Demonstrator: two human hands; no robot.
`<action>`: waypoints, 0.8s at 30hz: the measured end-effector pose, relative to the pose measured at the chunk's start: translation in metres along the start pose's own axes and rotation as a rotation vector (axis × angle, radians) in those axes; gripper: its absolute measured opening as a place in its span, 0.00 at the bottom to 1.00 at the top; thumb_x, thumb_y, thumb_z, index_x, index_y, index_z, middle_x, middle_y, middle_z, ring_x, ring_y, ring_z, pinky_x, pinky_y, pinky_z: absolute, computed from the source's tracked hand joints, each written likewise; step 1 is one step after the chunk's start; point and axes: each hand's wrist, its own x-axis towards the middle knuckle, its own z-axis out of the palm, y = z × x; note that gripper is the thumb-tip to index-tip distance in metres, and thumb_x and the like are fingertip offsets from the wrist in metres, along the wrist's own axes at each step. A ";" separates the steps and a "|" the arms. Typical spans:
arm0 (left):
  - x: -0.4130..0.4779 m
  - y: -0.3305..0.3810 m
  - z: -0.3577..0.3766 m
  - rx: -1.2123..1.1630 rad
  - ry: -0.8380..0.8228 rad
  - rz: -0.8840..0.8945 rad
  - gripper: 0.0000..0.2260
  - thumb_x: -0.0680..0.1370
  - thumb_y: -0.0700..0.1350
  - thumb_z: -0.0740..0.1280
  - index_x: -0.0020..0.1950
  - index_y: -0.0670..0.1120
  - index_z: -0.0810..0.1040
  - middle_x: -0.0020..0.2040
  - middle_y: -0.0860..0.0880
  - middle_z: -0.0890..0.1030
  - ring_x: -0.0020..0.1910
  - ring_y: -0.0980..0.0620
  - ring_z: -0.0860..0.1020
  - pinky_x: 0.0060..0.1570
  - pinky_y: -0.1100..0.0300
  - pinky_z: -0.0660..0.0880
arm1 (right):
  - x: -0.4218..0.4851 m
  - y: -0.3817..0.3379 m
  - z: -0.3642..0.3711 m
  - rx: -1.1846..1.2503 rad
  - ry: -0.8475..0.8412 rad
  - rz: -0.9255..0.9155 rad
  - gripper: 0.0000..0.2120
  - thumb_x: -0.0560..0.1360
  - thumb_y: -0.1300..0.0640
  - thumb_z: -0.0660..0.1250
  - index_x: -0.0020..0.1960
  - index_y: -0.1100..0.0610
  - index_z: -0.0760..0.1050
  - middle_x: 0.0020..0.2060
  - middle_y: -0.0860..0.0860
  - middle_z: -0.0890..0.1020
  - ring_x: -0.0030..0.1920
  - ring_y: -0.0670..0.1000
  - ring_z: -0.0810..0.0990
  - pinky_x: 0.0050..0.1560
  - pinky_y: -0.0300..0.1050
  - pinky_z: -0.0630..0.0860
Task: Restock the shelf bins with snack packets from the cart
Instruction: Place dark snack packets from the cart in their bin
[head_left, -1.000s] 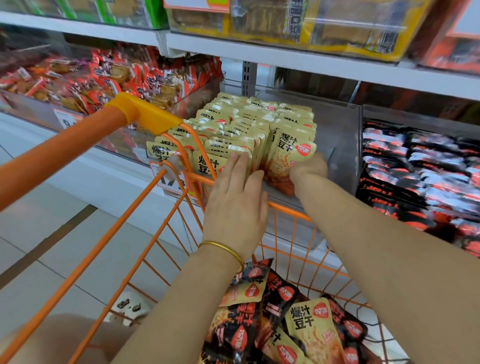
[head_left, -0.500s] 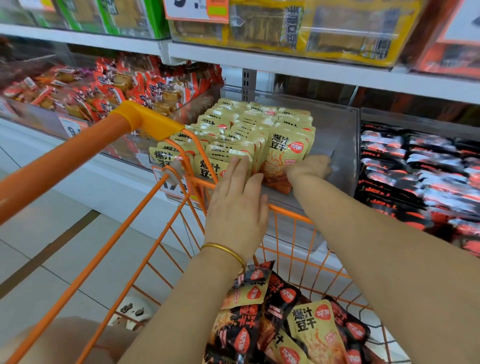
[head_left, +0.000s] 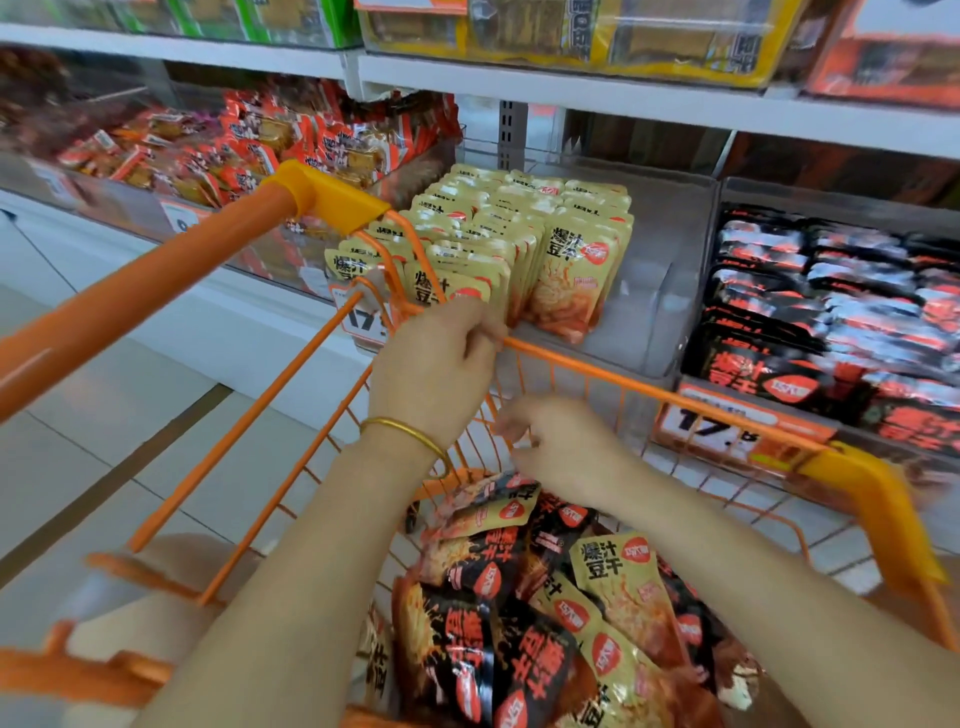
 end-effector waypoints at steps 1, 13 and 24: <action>-0.006 -0.003 0.003 0.000 -0.036 -0.023 0.14 0.69 0.44 0.54 0.43 0.48 0.78 0.42 0.49 0.82 0.41 0.48 0.78 0.41 0.50 0.76 | 0.002 0.007 0.012 -0.127 -0.097 0.014 0.18 0.75 0.66 0.63 0.63 0.55 0.72 0.61 0.54 0.75 0.61 0.56 0.74 0.58 0.51 0.74; -0.015 -0.015 0.021 0.128 -0.568 -0.253 0.14 0.82 0.47 0.55 0.53 0.40 0.78 0.48 0.42 0.77 0.48 0.45 0.75 0.47 0.56 0.71 | -0.021 0.021 -0.006 -0.285 0.064 -0.059 0.10 0.78 0.61 0.60 0.52 0.59 0.80 0.47 0.56 0.81 0.50 0.56 0.78 0.48 0.52 0.75; -0.012 0.048 0.014 -0.159 -0.733 0.069 0.09 0.75 0.36 0.68 0.50 0.49 0.77 0.49 0.54 0.76 0.45 0.62 0.74 0.45 0.73 0.71 | -0.114 0.044 -0.072 0.433 0.334 0.053 0.05 0.76 0.60 0.66 0.49 0.58 0.79 0.34 0.61 0.81 0.23 0.43 0.72 0.26 0.35 0.69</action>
